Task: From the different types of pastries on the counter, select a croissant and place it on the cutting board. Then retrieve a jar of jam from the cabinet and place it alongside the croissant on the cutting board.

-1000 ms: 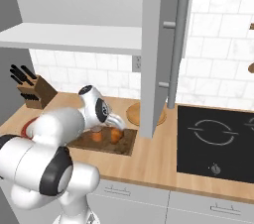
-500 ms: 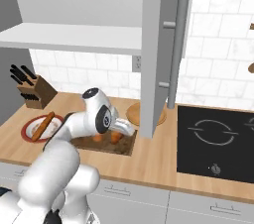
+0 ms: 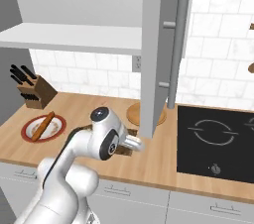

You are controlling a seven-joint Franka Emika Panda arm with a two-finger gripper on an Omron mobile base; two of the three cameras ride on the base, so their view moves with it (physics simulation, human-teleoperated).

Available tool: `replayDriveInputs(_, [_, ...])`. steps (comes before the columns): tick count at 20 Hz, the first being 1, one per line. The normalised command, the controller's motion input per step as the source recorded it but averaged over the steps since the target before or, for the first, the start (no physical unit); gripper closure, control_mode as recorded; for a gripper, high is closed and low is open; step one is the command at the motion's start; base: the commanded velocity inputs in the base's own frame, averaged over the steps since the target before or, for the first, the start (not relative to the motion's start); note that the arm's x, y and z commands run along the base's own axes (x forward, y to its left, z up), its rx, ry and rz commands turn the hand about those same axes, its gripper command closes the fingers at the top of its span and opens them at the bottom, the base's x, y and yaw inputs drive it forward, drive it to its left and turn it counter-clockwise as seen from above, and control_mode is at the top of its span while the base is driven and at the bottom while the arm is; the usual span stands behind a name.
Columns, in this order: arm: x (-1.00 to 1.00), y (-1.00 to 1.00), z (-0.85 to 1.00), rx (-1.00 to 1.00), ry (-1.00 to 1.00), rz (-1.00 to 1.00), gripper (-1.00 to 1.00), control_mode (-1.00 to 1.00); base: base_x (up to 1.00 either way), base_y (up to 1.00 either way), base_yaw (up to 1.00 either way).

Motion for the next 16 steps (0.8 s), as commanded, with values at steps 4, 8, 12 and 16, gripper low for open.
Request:
replayDriveInputs(4, [-0.34, -0.39, 0.0, 0.01, 0.0, 0.1, -1.0, -1.0, 0.0, 0.0, 0.0])
replayDriveInputs(8, [-0.39, -0.52, 0.0, 0.0, -0.04, 0.16, -1.0, -1.0, 0.0, 0.0, 0.0])
replayDriveInputs(12, [-0.08, -0.18, 0.0, 0.05, 0.0, 0.12, -1.0, -1.0, 0.0, 0.0, 0.0])
replayDriveInputs(16, [-0.18, -0.09, 0.0, 0.01, 0.0, 0.12, -1.0, -1.0, 0.0, 0.0, 0.0])
